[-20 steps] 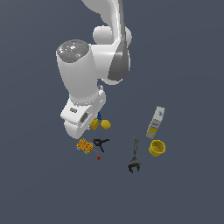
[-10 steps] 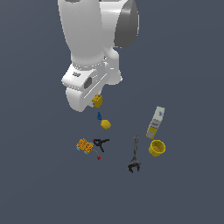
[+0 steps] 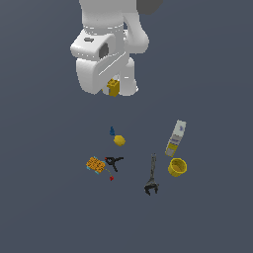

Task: Pick up a designated object from a clutter of objects.

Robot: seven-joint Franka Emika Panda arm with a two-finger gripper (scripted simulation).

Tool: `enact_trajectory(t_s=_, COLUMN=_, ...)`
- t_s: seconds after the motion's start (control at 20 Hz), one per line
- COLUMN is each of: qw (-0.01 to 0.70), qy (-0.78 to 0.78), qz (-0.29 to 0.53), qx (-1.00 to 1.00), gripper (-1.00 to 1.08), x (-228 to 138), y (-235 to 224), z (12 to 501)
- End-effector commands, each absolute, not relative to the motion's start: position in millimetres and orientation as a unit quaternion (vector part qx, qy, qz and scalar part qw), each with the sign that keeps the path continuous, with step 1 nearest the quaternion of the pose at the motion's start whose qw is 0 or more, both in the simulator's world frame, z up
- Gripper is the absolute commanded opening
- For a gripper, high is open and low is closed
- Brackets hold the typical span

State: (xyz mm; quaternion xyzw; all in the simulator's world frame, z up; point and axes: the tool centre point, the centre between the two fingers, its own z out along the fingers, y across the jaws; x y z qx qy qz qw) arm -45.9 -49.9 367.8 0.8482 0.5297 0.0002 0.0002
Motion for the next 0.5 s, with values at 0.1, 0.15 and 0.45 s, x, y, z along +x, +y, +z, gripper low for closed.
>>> enact_trajectory(t_s=0.1, qw=0.000, qy=0.530, qz=0.000, qx=0.848, gripper=-1.00, x=-58, y=-46, z=389)
enact_trajectory(t_s=0.15, qw=0.000, qy=0.530, qz=0.000, qx=0.848, gripper=-1.00, x=-59, y=-45, z=392)
enact_trajectory(t_s=0.45, qw=0.000, qy=0.529, qz=0.000, qx=0.848, gripper=-1.00, x=-64, y=-44, z=402)
